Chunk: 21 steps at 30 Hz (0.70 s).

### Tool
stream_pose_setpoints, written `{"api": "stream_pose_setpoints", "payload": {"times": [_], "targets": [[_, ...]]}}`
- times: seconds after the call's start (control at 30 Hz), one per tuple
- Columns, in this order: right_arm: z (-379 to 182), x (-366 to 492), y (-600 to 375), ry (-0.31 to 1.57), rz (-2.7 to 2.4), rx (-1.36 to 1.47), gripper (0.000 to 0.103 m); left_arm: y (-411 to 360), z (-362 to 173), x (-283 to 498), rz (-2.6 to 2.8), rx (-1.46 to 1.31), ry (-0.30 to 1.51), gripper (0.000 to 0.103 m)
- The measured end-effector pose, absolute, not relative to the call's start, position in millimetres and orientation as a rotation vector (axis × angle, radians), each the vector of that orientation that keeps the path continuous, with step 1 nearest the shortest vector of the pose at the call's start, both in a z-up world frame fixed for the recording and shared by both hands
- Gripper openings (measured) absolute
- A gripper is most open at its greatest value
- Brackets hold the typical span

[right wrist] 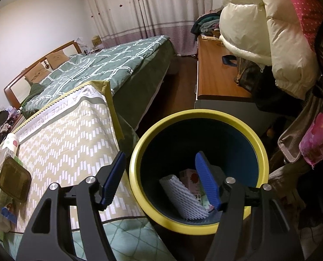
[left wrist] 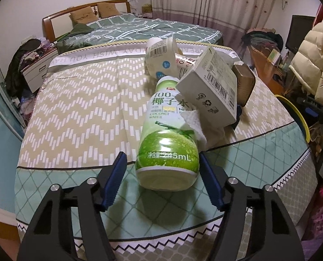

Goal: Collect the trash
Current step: 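Grasp the green-labelled coconut water bottle with the left gripper, then carry the coconut water bottle with the left gripper over the yellow bin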

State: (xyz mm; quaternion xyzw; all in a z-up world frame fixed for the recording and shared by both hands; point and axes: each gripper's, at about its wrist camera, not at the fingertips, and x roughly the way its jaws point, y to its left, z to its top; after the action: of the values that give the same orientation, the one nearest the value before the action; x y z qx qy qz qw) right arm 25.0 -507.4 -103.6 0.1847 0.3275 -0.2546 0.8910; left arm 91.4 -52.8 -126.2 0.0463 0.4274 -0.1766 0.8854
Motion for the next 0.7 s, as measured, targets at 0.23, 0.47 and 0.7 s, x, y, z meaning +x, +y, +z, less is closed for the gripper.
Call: {"api": "stream_pose_setpoints", "payload": {"times": [0.23, 0.47, 0.7], "targets": [[-104, 26, -506, 0.678, -0.522, 0.383, 0.063, -50, -121, 91, -0.387, 0.092, 0.862, 0.052], [-103, 27, -506, 0.673, -0.518, 0.383, 0.063, -40, -80, 80, -0.362, 0.116, 0.747, 0.052], [-103, 26, -505, 0.669, -0.511, 0.383, 0.063, -39, -51, 79, -0.322, 0.130, 0.672, 0.052]]}}
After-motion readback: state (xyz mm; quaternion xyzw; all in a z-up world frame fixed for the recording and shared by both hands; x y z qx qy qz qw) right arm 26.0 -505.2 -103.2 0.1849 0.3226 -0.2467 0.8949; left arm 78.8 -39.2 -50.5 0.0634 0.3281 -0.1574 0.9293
